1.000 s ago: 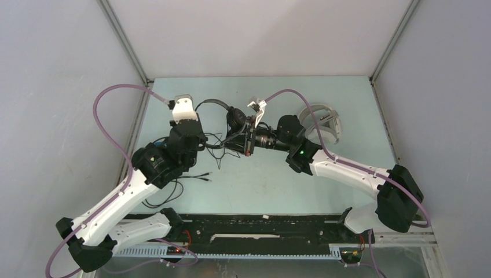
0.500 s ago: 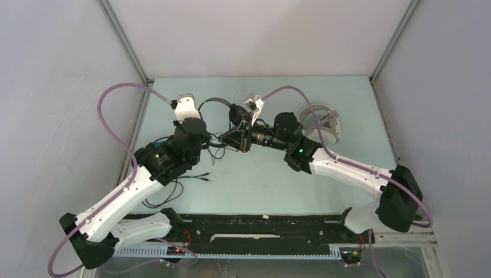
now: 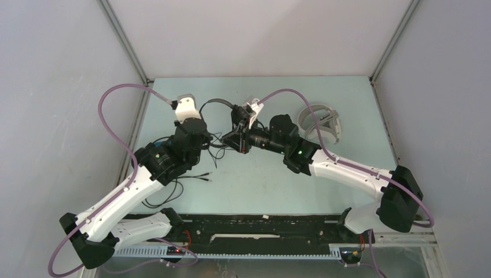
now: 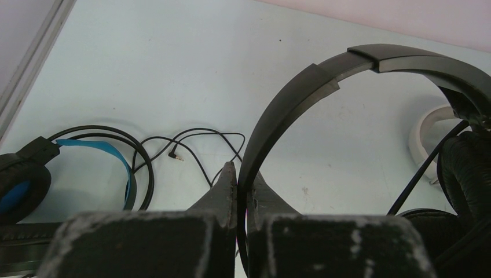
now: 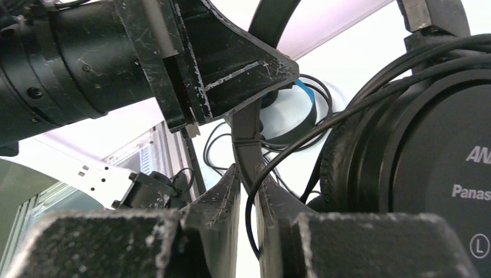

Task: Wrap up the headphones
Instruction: Wrap the headphones cable around the headphones.

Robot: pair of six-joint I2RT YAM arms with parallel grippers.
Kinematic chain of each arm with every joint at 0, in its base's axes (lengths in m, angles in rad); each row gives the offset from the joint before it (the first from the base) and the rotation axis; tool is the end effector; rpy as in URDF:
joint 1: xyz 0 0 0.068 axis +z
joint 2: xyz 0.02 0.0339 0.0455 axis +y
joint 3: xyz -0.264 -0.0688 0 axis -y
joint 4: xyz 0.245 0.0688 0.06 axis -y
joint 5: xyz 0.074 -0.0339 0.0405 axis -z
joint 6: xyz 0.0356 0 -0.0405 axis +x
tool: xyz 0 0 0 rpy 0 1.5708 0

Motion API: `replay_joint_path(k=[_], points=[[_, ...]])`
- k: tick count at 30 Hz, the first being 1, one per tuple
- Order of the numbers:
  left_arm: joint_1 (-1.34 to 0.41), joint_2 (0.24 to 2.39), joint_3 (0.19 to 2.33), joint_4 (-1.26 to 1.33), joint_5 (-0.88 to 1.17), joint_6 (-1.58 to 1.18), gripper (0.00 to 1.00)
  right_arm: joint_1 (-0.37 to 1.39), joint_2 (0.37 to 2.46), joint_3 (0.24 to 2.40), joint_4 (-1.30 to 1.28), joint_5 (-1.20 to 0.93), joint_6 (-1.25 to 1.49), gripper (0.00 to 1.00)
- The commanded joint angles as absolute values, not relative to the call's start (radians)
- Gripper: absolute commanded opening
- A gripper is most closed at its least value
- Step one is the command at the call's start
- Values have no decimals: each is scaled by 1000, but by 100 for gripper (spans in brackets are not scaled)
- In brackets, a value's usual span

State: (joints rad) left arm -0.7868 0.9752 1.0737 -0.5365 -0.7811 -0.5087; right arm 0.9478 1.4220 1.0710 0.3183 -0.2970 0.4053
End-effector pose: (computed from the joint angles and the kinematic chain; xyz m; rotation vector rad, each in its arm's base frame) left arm 0.1588 -0.1237 0.3737 -0.2192 1.8651 -0.1006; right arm 0.1896 0.2818 0.3432 -0.7096 1.6105 1.2586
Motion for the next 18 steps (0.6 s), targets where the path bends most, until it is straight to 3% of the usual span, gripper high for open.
replay_joint_path(k=[1,7,16,18], points=[[-792,957,1154,-429,-749,-600,0,957,1395,1106,264,-218,362,18],[-789,967,1156,-420,-772,-581,0,961,1371,1129,195,-225,386,24],[-781,995,1165,-412,-801,-570,0,977,1379,1214,60,-193,433,15],[-779,999,1165,-412,-802,-567,0,977,1382,1232,27,-176,452,21]])
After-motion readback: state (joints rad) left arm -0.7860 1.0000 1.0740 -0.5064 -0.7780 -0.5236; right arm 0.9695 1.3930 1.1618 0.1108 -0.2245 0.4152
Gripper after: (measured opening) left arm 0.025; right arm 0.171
